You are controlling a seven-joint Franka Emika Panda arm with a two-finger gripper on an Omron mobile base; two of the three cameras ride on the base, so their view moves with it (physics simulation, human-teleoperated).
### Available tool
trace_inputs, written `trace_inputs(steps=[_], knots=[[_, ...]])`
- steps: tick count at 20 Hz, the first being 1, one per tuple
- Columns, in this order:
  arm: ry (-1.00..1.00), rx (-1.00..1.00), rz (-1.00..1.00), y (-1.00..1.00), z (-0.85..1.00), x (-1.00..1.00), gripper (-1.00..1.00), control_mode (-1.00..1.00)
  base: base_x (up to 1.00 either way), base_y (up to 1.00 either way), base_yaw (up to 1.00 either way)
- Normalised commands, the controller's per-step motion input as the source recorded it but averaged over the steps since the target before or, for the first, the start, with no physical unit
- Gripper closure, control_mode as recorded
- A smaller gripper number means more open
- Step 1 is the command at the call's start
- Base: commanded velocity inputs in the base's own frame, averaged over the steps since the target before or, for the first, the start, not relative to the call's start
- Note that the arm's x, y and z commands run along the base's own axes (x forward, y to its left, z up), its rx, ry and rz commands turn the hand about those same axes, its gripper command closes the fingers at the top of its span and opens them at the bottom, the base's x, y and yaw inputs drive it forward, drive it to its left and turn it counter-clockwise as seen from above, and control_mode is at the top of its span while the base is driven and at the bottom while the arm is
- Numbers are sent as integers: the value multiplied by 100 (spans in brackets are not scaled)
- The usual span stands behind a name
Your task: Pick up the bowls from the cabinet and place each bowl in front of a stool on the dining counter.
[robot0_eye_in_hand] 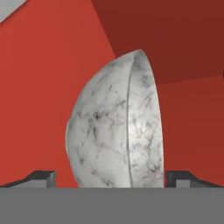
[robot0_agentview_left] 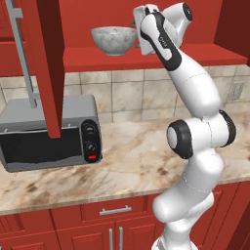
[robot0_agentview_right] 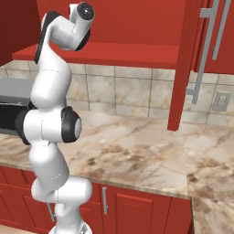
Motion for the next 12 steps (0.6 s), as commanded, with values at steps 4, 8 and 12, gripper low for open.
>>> trace_inputs(steps=[4,8,12], knots=[[4,0,0,13,-12,37,-100,-100,0,0,0],[4,0,0,17,-12,33,-100,-100,0,0,0],[4,0,0,17,-7,24,-100,-100,0,0,0]])
